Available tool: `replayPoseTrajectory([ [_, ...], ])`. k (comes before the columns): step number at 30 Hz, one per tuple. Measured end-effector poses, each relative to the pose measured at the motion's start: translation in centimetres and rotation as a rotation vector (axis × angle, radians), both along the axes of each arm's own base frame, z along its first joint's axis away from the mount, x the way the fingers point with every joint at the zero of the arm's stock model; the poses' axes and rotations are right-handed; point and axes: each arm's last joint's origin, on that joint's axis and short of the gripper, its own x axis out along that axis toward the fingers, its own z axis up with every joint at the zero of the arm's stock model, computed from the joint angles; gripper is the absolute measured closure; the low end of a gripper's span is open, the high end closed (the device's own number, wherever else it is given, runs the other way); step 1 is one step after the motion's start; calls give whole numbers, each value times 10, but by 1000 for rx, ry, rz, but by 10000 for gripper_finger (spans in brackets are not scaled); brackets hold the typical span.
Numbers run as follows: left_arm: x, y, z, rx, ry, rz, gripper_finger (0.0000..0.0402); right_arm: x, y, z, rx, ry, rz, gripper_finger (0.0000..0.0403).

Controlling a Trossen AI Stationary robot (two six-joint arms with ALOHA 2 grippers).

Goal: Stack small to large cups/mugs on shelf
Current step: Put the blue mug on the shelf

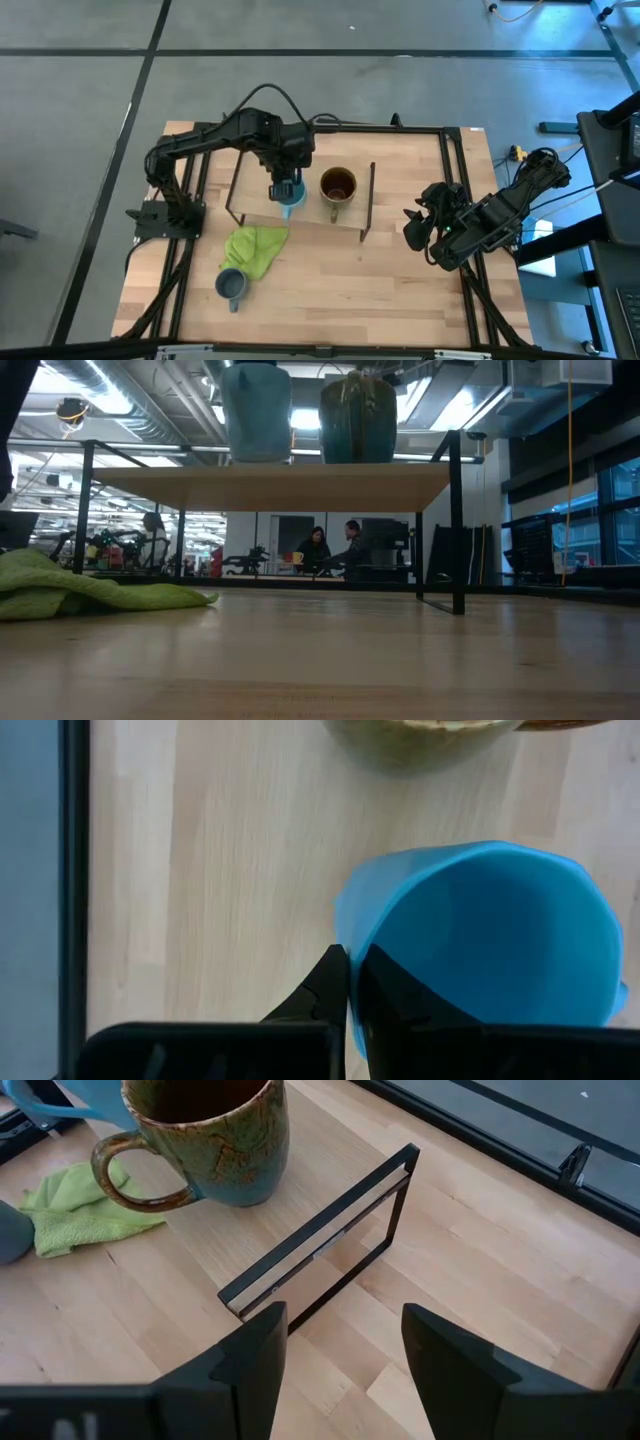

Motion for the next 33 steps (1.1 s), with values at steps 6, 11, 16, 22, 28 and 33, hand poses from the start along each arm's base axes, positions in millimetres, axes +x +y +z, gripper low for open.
replayPoseTrajectory([
  [6, 8, 4, -14, -14, 52, -10, 395, 0, 0, 0, 7, -12, -14, 202],
  [11, 6, 13, -17, -21, 58, 0, 395, 0, 0, 0, 5, -13, -15, 202],
  [16, 5, 29, -16, -51, 27, 59, 395, 0, 0, 0, -2, -21, -18, 202],
  [22, 5, 33, -16, -94, 3, 54, 395, 0, 0, 0, -3, -21, -19, 202],
  [28, 8, 33, -15, -96, -29, 36, 395, 0, 0, 0, -3, -21, -18, 202],
  [33, 8, 34, -15, -89, -36, 23, 393, 0, 0, 0, -3, -21, -18, 202],
])
